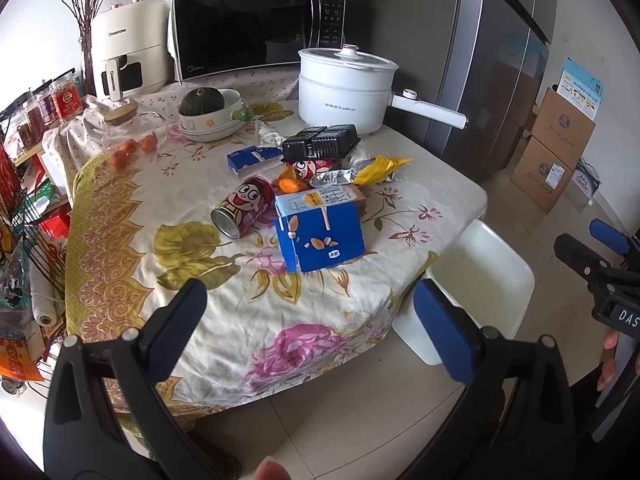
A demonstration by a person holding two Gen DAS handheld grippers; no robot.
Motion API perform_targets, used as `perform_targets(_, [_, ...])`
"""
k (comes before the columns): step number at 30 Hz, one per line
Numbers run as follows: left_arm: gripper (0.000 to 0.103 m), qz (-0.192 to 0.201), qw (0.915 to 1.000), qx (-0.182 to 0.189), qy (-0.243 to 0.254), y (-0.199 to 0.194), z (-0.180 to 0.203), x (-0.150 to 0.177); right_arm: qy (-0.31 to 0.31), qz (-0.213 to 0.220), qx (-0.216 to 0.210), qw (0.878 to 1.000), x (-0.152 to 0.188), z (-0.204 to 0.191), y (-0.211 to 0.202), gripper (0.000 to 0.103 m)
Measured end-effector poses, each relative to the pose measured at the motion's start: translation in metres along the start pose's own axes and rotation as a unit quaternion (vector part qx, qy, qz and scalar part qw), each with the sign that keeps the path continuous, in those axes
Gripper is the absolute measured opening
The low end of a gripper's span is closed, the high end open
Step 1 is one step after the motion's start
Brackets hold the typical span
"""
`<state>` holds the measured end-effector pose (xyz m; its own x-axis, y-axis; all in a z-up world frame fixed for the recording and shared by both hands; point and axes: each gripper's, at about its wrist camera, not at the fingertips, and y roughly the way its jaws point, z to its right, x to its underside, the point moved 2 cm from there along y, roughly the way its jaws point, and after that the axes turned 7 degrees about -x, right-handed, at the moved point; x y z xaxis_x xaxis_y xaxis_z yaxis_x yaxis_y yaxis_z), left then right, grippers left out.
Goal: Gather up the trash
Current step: 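Reach the left tool to the blue almond-print box and close on it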
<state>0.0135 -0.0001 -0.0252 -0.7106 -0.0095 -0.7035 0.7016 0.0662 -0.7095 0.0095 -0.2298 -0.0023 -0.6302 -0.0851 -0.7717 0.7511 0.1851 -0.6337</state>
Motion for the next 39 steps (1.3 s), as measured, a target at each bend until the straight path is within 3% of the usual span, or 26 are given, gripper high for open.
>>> perform_targets(4, [0.103,-0.009,0.9999,-0.001,0.014,0.012,-0.007,-0.006,-0.007,-0.007,-0.017,1.000,-0.013,0.000,0.002,0.103])
perform_targets(8, [0.103,-0.052,0.9980,0.020,0.030,0.037,-0.007,-0.013,-0.010,-0.032,-0.039,0.999,-0.032,0.000,0.013,0.103])
perform_targets(12, [0.103,-0.068,0.9917,0.027,0.106,0.060,0.008,-0.021,-0.032,-0.058,-0.036,0.997,-0.049,-0.002,0.036,0.103])
perform_targets(17, [0.103,-0.092,0.9695,0.025,0.226,0.097,0.031,-0.025,-0.006,-0.066,-0.049,0.997,-0.044,0.013,0.069,0.103])
perform_targets(20, [0.103,-0.112,0.9512,0.015,0.287,0.125,0.041,-0.023,0.006,-0.108,-0.042,0.993,-0.035,0.027,0.087,0.103])
perform_targets(27, [0.103,-0.133,0.9175,0.001,0.375,0.173,0.057,-0.018,0.028,-0.104,-0.037,0.993,-0.041,0.050,0.087,0.103])
perform_targets(29, [0.103,-0.140,0.9122,-0.001,0.385,0.180,0.061,-0.017,0.031,-0.111,-0.041,0.992,-0.040,0.052,0.089,0.103])
perform_targets(32, [0.099,-0.152,0.9141,0.005,0.376,0.184,0.063,-0.017,0.034,-0.123,-0.050,0.991,-0.038,0.052,0.094,0.103])
perform_targets(39, [0.084,-0.177,0.9365,0.040,0.300,0.176,0.051,-0.010,0.039,-0.128,-0.051,0.990,-0.036,0.051,0.094,0.103])
